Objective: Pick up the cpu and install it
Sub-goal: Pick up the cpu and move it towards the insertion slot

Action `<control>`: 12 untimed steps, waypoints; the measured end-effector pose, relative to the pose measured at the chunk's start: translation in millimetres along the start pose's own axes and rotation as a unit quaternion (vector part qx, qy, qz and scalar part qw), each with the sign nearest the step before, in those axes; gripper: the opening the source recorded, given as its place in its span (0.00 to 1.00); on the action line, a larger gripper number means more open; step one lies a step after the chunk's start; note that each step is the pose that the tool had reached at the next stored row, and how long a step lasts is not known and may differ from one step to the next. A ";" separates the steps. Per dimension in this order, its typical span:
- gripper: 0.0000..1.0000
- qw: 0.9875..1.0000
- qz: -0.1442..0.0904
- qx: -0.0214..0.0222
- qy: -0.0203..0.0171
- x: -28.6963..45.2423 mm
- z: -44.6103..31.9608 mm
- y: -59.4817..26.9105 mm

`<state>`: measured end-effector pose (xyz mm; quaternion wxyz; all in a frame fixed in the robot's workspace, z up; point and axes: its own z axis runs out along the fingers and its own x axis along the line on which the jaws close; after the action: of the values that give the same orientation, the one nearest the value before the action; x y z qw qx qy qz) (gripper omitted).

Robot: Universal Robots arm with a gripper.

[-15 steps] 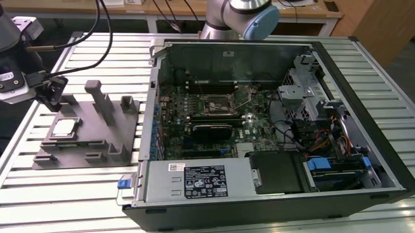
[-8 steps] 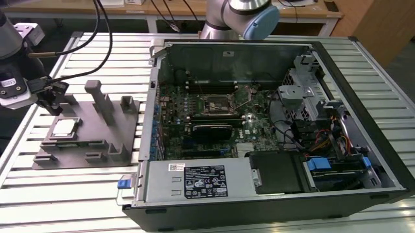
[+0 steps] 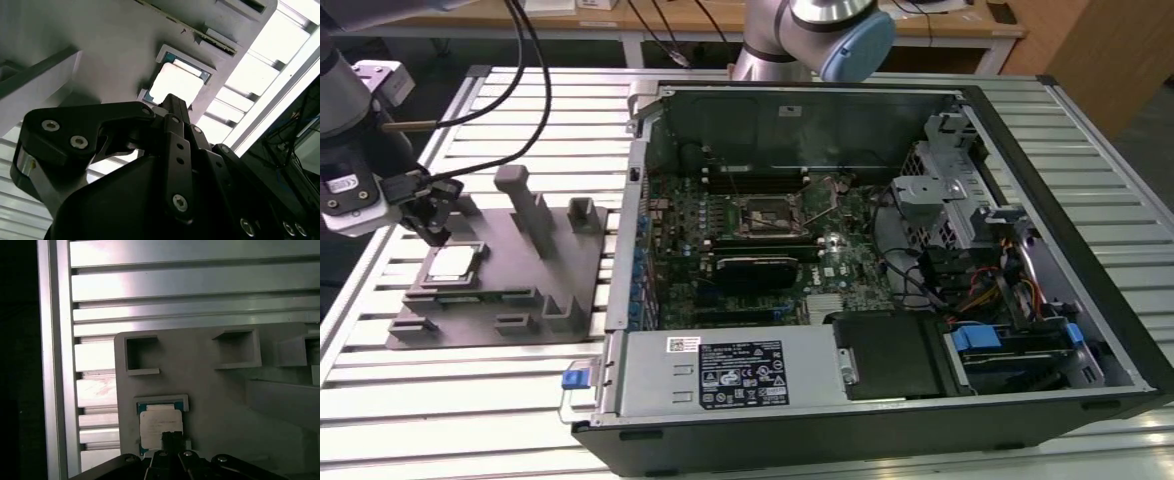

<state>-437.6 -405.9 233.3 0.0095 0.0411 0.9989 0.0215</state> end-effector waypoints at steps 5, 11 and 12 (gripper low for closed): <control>0.11 1.000 -0.010 0.000 0.000 0.6 5.9 -1.1; 0.11 1.000 -0.016 0.000 0.001 2.0 14.8 -2.4; 0.11 1.000 -0.017 0.000 0.001 2.1 16.0 -2.5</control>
<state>-439.6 -407.6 217.2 0.0092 0.0241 0.9994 0.0217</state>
